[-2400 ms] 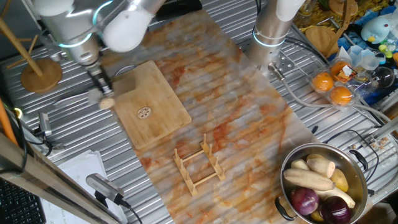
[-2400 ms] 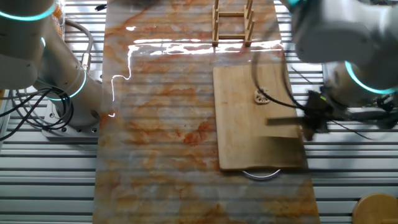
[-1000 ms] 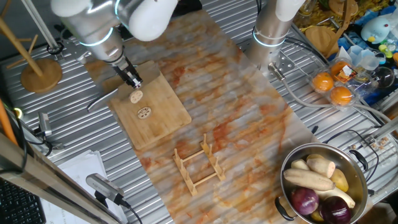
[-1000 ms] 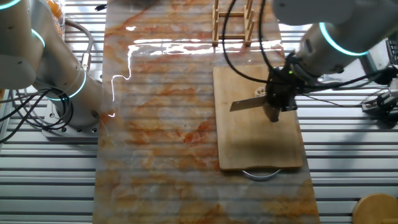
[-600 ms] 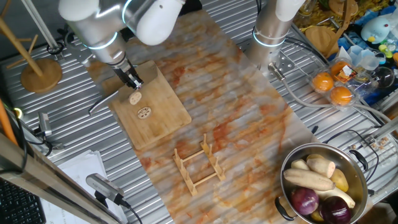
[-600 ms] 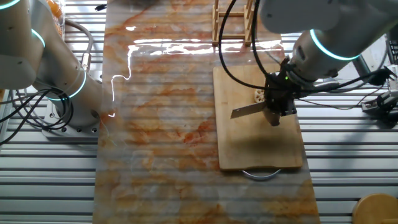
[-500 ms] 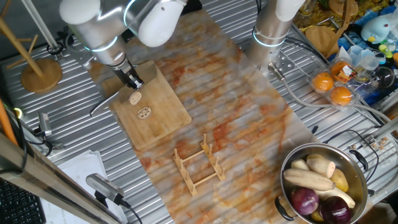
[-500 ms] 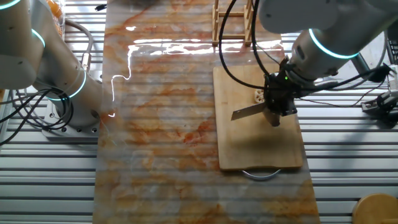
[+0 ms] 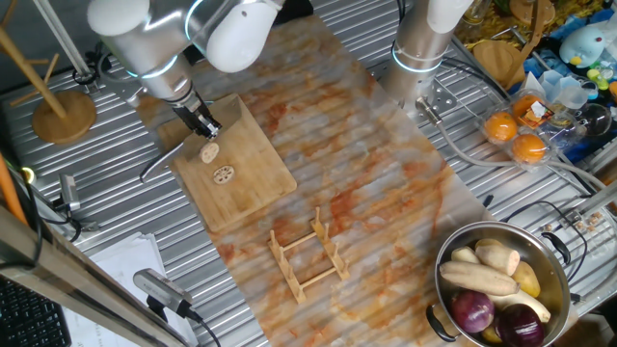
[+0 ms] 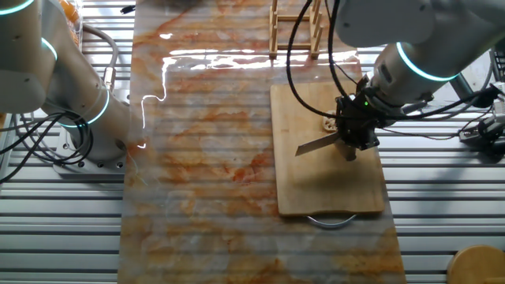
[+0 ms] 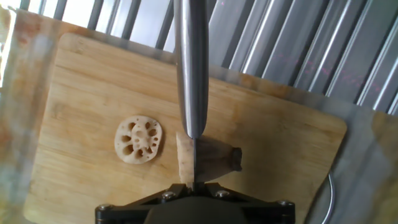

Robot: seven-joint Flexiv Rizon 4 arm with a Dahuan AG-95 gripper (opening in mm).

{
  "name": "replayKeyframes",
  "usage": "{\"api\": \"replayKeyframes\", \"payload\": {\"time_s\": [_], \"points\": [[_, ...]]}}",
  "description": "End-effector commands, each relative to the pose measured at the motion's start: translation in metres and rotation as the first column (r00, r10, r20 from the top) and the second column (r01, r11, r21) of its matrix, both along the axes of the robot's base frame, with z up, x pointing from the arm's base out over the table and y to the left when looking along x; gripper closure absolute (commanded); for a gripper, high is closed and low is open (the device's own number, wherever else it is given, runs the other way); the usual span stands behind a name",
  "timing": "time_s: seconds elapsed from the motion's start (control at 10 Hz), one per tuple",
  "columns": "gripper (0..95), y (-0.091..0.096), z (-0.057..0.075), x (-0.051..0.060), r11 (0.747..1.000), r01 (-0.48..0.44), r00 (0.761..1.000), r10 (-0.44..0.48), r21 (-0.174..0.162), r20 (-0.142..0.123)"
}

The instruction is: Slice the lotus root

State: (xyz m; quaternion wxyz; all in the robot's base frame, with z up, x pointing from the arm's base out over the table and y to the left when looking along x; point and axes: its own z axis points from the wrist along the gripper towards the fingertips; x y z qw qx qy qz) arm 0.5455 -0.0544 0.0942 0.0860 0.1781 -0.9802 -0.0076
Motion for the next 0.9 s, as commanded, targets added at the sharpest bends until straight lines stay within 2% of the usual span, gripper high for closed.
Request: {"api": "replayKeyframes", "payload": {"time_s": [0.1, 0.3, 0.6, 0.7, 0.9], "points": [[95.0, -0.0002, -0.0004, 0.001, 1.0, -0.004, 1.0, 0.004, -0.001, -0.003], [95.0, -0.0002, -0.0004, 0.001, 1.0, -0.009, 1.0, 0.009, -0.002, 0.004], [95.0, -0.0004, -0.001, 0.0011, 0.999, -0.042, 0.998, 0.042, 0.002, 0.039], [76.0, -0.0007, -0.002, 0.0014, 0.999, -0.046, 0.998, 0.046, 0.0, 0.04], [76.0, -0.0015, -0.0045, 0.0022, 0.999, -0.048, 0.998, 0.048, -0.002, 0.046]]}}
